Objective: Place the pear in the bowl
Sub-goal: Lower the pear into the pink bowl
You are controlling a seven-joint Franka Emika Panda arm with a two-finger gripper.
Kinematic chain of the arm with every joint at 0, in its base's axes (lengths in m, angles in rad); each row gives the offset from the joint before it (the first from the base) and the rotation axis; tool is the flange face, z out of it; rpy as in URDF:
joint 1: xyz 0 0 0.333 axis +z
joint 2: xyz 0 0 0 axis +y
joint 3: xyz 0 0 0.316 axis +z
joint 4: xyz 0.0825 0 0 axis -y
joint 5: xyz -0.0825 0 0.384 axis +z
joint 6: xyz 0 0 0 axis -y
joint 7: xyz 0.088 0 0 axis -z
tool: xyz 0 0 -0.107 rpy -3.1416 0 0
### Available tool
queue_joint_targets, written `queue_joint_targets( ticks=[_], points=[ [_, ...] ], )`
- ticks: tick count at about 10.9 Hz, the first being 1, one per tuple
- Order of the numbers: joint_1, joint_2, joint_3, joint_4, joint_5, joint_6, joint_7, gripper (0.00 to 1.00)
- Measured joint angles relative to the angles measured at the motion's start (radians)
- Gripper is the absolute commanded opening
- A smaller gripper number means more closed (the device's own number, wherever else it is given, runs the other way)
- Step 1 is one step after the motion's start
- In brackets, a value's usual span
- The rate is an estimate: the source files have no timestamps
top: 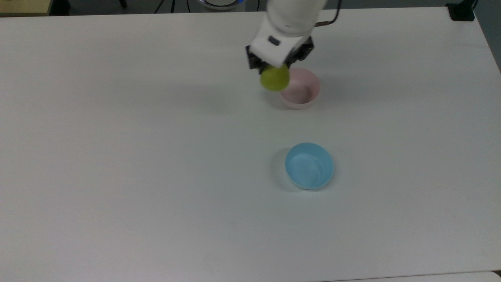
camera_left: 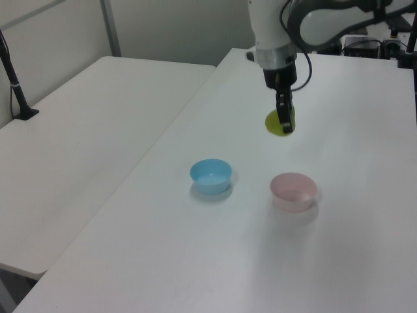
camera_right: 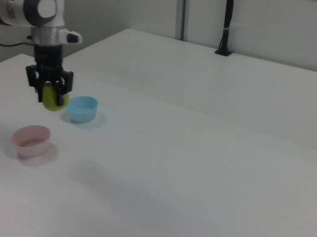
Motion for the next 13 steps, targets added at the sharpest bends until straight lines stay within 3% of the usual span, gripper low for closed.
queue_joint_targets(
  ticks=[6,7,8,9,13],
  points=[
    [0.114,0.109,0.001,-0.030,-0.002,0.000,0.039,0.53],
    [0.127,0.138,0.001,-0.035,-0.002,0.000,0.039,0.64],
    [0.137,0.161,0.001,-0.036,-0.002,0.000,0.039,0.96],
    [0.142,0.175,0.001,-0.036,-0.010,0.000,0.039,1.00],
    [0.143,0.187,-0.001,-0.031,-0.039,0.000,0.039,1.00]
  ],
)
